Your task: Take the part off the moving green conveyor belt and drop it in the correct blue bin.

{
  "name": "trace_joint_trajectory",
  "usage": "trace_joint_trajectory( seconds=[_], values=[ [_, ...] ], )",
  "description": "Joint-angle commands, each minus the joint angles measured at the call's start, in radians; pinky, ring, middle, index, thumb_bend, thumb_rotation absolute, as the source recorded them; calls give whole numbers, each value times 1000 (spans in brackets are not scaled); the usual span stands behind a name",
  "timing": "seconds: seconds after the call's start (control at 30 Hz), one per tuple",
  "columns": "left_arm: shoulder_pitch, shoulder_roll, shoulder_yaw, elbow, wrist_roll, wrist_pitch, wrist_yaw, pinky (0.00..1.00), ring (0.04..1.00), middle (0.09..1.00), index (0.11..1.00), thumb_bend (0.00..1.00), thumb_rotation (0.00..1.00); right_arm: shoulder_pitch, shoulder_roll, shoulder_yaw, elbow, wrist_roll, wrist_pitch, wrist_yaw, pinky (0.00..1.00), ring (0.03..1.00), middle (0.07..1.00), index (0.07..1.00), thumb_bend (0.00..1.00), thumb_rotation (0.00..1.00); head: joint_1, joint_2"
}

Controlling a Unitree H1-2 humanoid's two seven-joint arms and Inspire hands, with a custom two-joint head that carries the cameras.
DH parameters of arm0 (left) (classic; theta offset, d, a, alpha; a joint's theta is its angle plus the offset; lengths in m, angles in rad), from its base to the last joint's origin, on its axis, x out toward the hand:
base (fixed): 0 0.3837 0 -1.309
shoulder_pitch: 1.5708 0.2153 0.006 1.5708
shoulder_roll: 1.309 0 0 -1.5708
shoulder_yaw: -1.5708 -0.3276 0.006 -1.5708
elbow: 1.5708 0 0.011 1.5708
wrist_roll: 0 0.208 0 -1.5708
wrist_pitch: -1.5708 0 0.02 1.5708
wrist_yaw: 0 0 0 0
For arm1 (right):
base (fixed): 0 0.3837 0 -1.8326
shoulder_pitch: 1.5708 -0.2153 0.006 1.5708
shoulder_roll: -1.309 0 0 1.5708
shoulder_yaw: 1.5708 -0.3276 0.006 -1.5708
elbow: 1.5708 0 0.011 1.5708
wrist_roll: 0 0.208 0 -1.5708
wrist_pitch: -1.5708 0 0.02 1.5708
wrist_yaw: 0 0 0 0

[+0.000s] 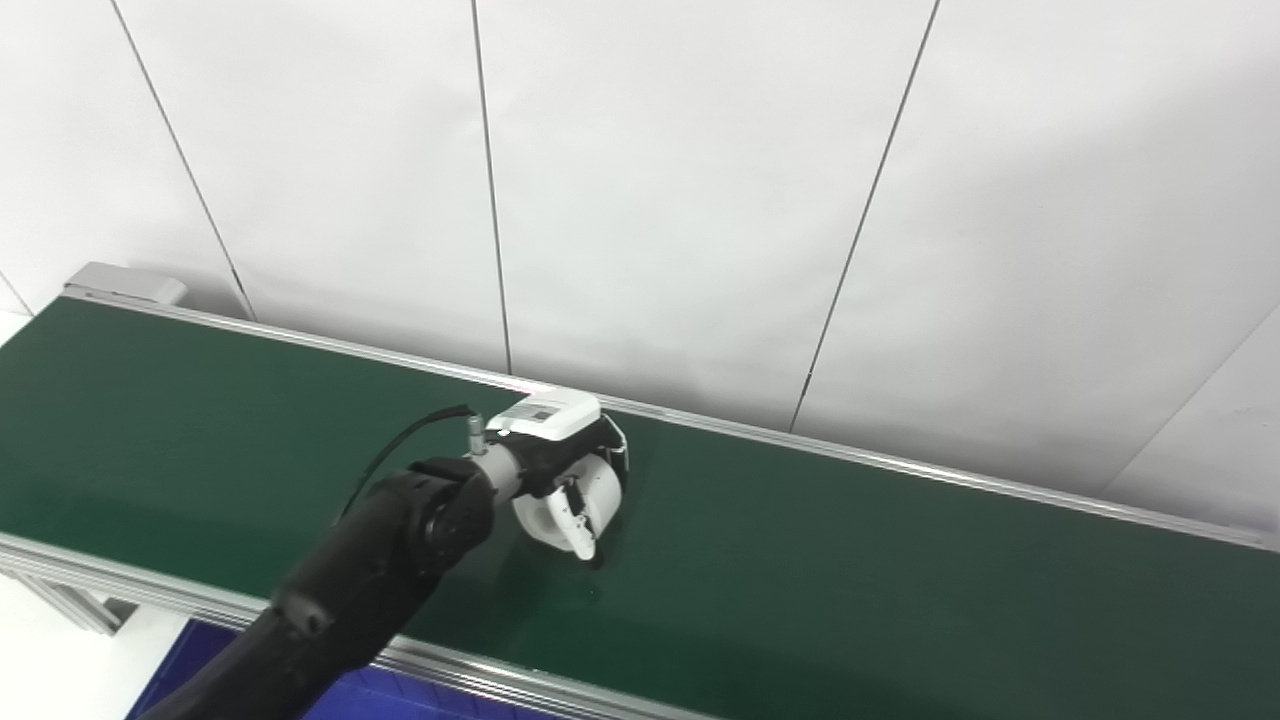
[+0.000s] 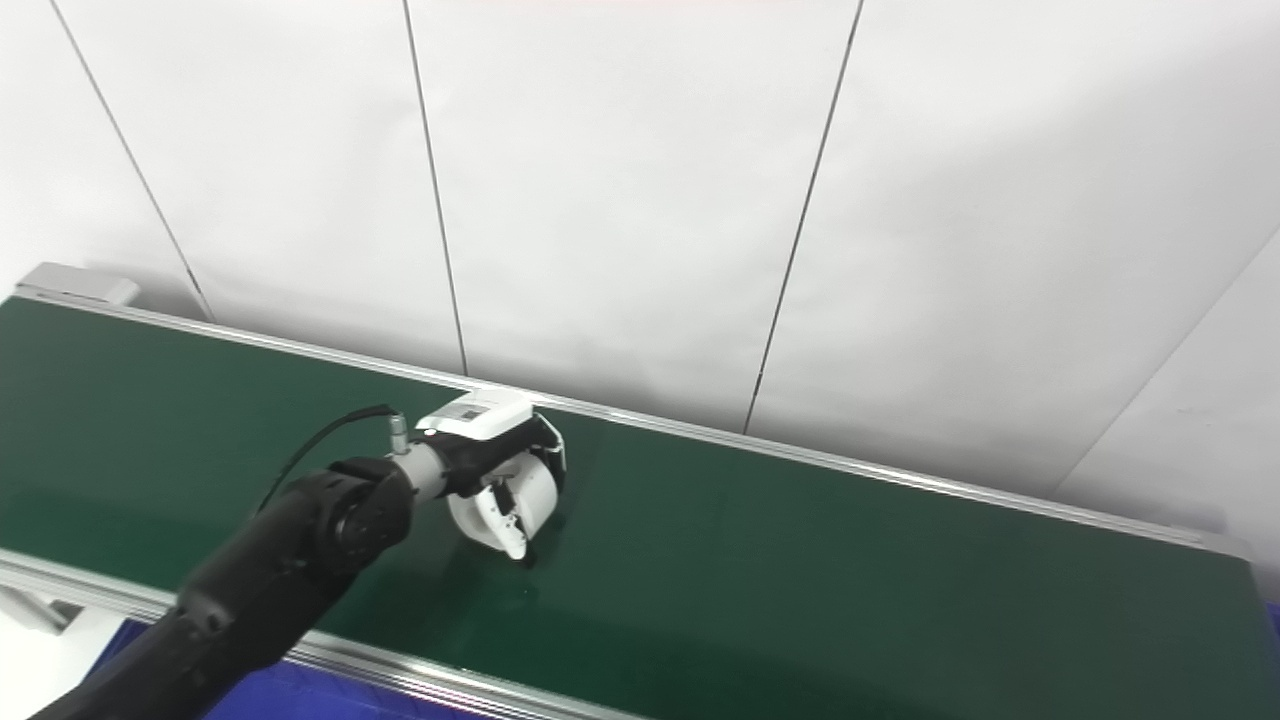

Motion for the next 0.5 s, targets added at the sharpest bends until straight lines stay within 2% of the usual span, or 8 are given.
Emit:
trace_joint_trajectory(
  seconds=[0.0,0.07,0.17,0.27,0.3,0.37,0.43,0.47],
  values=[
    [14,20,57,-102,-53,-15,38,366,389,505,515,496,0,19,14,1,-53,-12,-36,5,739,798,818,884,651,216,-28,33],
    [73,23,106,-169,-101,-46,71,311,436,473,509,498,0,28,18,4,-79,-20,-16,12,742,801,823,889,638,227,-54,62],
    [142,30,166,-250,-171,-70,86,310,447,466,512,497,0,44,30,11,-122,-27,15,19,759,805,823,891,638,232,-116,119],
    [211,27,216,-317,-238,-99,106,313,448,451,519,496,0,60,43,18,-160,-39,38,22,769,803,820,890,644,223,-136,138],
    [246,24,233,-337,-266,-127,121,310,448,445,520,496,0,65,47,19,-170,-47,42,21,770,804,820,890,643,223,-151,161],
    [301,21,259,-361,-321,-175,136,294,370,460,542,489,0,75,55,21,-191,-59,54,22,756,799,816,888,652,227,-161,182],
    [340,20,278,-381,-368,-190,134,392,403,497,524,494,0,84,65,23,-213,-63,79,26,769,801,817,888,661,235,-168,205],
    [374,19,283,-397,-385,-204,136,397,405,498,523,494,0,86,69,22,-224,-63,90,28,770,801,817,888,661,236,-170,220]
  ],
)
